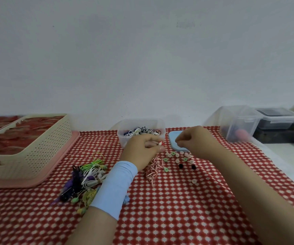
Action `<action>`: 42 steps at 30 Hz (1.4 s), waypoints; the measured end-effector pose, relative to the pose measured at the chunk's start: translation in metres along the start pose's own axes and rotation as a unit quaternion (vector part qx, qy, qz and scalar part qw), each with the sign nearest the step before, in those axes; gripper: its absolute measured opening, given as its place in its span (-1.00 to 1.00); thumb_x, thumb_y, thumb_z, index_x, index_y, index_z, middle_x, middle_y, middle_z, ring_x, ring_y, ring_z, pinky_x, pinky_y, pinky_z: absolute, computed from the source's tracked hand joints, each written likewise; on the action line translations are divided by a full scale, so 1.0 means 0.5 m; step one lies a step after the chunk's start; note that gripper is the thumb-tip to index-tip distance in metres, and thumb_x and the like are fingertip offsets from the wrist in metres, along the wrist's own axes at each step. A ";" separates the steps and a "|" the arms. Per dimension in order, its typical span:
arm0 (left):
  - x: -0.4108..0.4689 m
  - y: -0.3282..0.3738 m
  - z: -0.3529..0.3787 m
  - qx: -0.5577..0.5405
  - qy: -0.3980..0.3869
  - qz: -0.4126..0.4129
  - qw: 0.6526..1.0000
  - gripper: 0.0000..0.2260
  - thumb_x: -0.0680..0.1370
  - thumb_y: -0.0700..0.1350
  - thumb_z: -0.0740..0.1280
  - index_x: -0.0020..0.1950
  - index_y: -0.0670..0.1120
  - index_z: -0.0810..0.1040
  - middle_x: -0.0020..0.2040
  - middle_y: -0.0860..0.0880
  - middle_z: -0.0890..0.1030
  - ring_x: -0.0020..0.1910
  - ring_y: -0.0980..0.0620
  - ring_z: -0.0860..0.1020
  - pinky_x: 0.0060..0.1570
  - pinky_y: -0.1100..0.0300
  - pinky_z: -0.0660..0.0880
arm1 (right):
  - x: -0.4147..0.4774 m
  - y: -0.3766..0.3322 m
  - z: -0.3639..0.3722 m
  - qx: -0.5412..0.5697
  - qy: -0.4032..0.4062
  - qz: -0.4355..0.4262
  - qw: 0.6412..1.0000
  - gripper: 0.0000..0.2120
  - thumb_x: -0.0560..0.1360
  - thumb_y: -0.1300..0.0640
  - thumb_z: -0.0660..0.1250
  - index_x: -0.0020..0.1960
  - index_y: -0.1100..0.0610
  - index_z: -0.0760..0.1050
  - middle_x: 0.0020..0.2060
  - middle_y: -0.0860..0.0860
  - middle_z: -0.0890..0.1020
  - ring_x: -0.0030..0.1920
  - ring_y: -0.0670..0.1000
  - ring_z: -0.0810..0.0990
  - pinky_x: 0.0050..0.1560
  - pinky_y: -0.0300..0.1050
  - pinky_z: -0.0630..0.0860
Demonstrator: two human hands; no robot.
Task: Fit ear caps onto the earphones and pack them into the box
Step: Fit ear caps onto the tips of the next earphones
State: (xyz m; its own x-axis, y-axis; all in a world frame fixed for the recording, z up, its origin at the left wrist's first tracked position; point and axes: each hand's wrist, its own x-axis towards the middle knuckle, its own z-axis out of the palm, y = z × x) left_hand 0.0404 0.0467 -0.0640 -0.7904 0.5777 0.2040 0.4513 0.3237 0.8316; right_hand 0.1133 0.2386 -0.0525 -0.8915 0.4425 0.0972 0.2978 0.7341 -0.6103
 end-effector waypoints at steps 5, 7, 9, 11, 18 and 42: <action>-0.001 -0.002 -0.003 -0.057 0.008 0.000 0.998 -0.86 0.53 -0.13 0.42 0.07 0.03 0.66 -0.20 0.19 0.69 -0.24 0.33 0.63 -0.20 0.56 0.44 | -0.002 0.002 0.023 -0.145 -0.041 0.007 0.989 -0.87 0.50 0.02 0.49 0.03 -0.06 0.75 -0.06 -0.11 0.74 -0.07 -0.07 0.66 0.08 -0.05 0.65; -0.003 0.001 -0.003 -0.084 0.001 0.001 0.996 -0.86 0.55 -0.18 0.40 0.10 -0.04 0.66 -0.20 0.14 0.71 -0.29 0.32 0.62 -0.22 0.52 0.45 | -0.003 -0.004 0.031 -0.177 -0.052 0.004 0.983 -0.86 0.49 0.00 0.50 0.03 -0.05 0.75 -0.07 -0.09 0.74 -0.08 -0.05 0.66 0.07 -0.05 0.65; -0.003 0.000 -0.003 -0.096 -0.005 -0.003 0.995 -0.85 0.57 -0.20 0.37 0.12 -0.08 0.66 -0.20 0.15 0.71 -0.30 0.28 0.63 -0.23 0.50 0.46 | -0.003 -0.004 0.034 -0.192 -0.051 0.009 0.980 -0.86 0.49 0.03 0.50 0.04 -0.06 0.74 -0.05 -0.07 0.73 -0.06 -0.03 0.65 0.08 -0.05 0.64; 0.000 -0.003 -0.004 -0.088 -0.011 -0.006 0.996 -0.84 0.58 -0.19 0.35 0.13 -0.07 0.66 -0.23 0.20 0.70 -0.28 0.21 0.63 -0.22 0.50 0.46 | -0.004 -0.003 0.036 -0.184 -0.042 0.013 0.982 -0.88 0.50 0.05 0.49 0.02 -0.07 0.74 -0.06 -0.07 0.73 -0.07 -0.04 0.64 0.05 -0.07 0.64; -0.001 -0.010 -0.004 -0.136 0.007 -0.019 0.990 -0.88 0.57 -0.17 0.37 0.07 -0.08 0.67 -0.19 -0.02 0.73 -0.20 0.08 0.67 -0.20 0.47 0.48 | -0.019 -0.009 0.015 0.073 -0.019 -0.009 0.997 -0.95 0.51 0.15 0.48 -0.11 0.05 0.72 -0.28 -0.08 0.72 -0.42 -0.15 0.59 -0.31 -0.27 0.56; 0.002 -0.030 0.003 -0.262 -0.011 -0.037 0.964 -0.85 0.55 -0.19 0.40 0.08 -0.09 0.71 -0.15 -0.06 0.70 -0.23 0.11 0.58 -0.09 0.20 0.53 | -0.037 -0.045 0.017 0.394 -0.139 -0.014 0.908 -0.85 0.57 0.19 0.41 0.06 0.19 0.72 -0.21 0.05 0.69 -0.38 -0.04 0.48 -0.50 -0.27 0.26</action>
State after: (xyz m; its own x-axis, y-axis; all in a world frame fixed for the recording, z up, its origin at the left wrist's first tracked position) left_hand 0.0334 0.0438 -0.0769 -0.8013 0.5845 0.1276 0.1183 -0.0543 0.9915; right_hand 0.1203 0.2096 -0.0472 -0.9793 0.2022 -0.0132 0.0336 0.0982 -0.9946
